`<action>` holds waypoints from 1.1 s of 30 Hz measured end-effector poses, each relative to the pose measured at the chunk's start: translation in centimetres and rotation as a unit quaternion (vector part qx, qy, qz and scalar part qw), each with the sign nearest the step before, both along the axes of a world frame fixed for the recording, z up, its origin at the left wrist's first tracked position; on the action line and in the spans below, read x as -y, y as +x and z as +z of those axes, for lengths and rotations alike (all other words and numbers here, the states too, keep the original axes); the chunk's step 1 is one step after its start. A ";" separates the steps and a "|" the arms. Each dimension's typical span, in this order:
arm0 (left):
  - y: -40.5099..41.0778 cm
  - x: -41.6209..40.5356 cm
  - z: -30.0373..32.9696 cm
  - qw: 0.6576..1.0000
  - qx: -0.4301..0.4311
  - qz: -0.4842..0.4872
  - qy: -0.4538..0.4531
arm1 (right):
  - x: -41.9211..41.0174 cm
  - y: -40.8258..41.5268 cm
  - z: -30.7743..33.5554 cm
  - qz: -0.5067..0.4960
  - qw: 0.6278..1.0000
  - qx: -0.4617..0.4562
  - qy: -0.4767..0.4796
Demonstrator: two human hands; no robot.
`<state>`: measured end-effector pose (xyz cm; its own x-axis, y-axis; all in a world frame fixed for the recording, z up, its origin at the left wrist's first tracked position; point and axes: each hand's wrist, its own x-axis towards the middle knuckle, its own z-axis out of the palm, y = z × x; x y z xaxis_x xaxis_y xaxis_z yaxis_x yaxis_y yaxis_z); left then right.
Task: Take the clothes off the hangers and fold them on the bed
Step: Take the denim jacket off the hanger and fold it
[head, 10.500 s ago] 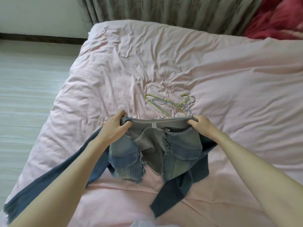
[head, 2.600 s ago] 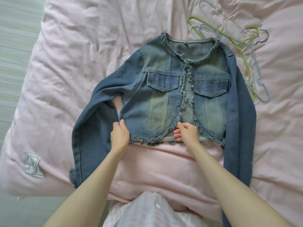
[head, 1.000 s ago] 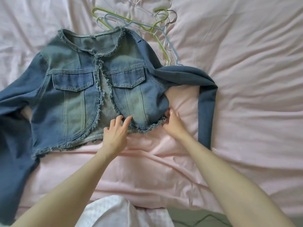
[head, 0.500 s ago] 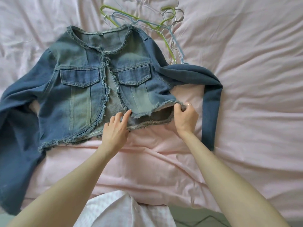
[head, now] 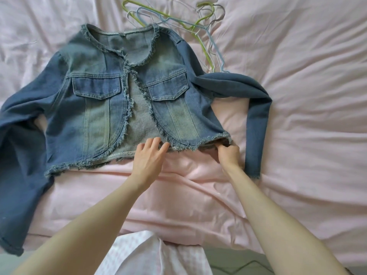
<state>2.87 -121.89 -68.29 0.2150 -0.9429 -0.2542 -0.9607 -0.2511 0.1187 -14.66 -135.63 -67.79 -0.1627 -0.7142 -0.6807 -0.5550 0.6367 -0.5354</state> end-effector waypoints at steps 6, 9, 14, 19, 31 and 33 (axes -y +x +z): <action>0.6 0.6 0.1 0.996 -0.084 -0.014 0.012 | -0.9 -1.0 2.6 0.171 0.976 -0.078 -0.106; 1.3 0.1 0.3 0.989 -0.143 0.006 0.043 | -0.9 -2.0 1.4 0.242 0.958 -0.152 0.016; 2.4 0.9 0.8 0.943 -0.266 0.196 0.034 | 0.6 -1.1 3.0 0.271 0.951 -0.150 0.002; 6.2 3.6 2.3 0.939 -0.147 0.305 -0.058 | 4.0 1.8 5.6 0.158 0.971 -0.099 -0.150; 13.7 12.4 0.4 0.916 -0.131 0.378 0.018 | 12.8 15.7 3.1 0.492 0.798 -0.278 -0.210; 14.2 13.7 -0.3 0.908 -0.129 0.397 0.031 | 14.2 16.7 2.2 0.459 0.833 -0.248 -0.186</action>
<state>17.04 -135.63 -68.55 0.7471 -0.4983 -0.4400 -0.4156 -0.8667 0.2759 2.05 -149.85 -65.55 0.3729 -0.8394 -0.3955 -0.9279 -0.3363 -0.1611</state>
